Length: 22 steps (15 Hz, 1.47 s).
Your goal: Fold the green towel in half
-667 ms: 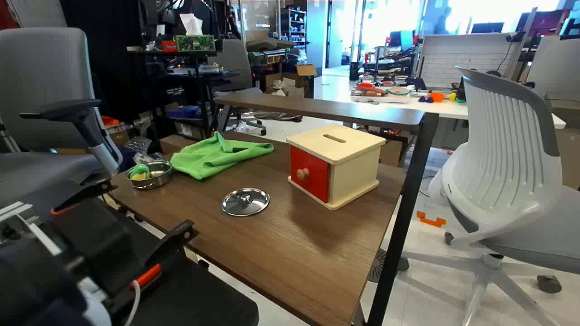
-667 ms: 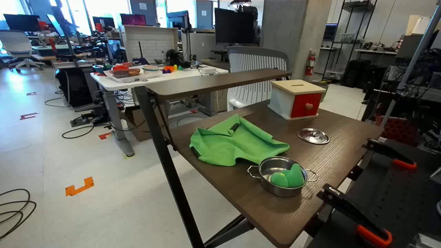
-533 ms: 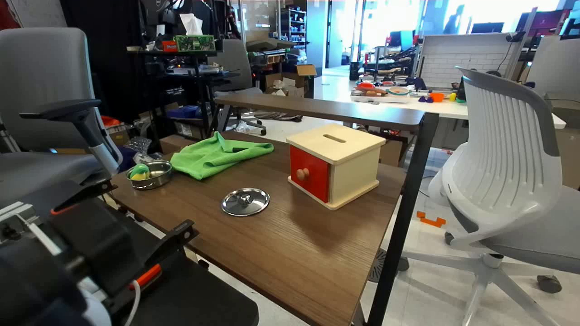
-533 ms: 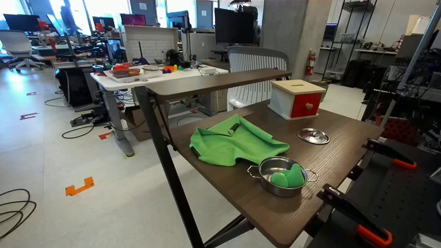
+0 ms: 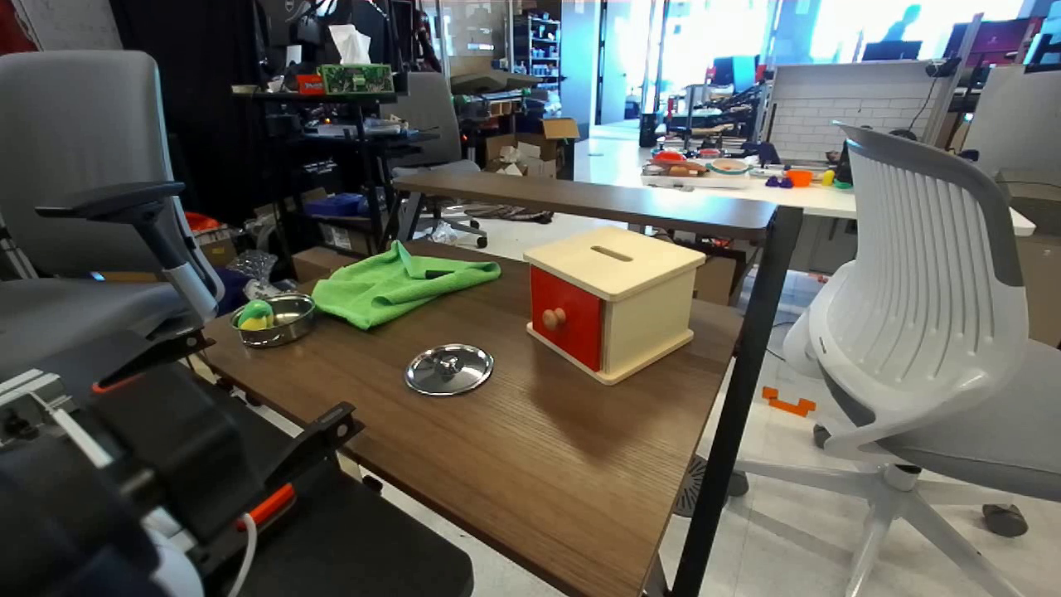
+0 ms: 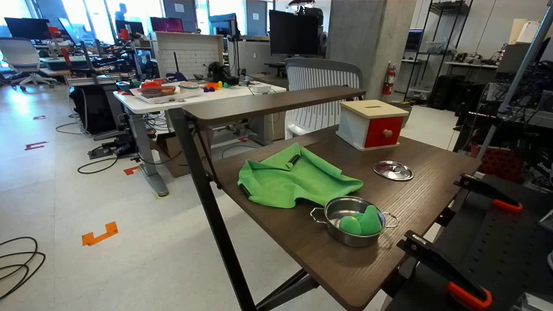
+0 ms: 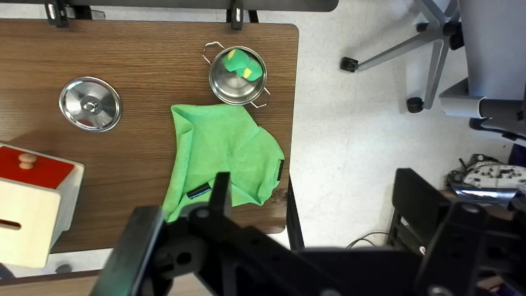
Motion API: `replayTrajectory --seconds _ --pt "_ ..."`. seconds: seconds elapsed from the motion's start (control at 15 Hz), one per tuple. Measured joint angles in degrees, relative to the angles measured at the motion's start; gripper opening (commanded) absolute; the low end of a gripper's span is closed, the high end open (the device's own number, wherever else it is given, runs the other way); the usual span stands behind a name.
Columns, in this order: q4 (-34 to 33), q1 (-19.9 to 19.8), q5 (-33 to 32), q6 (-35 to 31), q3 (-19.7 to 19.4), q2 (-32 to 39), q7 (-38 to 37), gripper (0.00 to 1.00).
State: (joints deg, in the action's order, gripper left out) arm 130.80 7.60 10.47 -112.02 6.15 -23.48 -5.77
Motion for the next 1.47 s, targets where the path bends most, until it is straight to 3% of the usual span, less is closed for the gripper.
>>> replayTrajectory --seconds 0.4,0.73,1.07,1.47 --pt "-1.13 0.0 -2.44 0.0 2.06 3.68 -0.27 1.0" --pt "-8.64 0.63 -8.22 0.8 5.5 17.1 -0.15 1.0" --pt "-14.81 1.74 -10.95 2.71 6.03 29.57 0.2 1.0" --pt "-16.82 1.72 -10.99 -6.55 4.52 38.91 0.4 1.0"
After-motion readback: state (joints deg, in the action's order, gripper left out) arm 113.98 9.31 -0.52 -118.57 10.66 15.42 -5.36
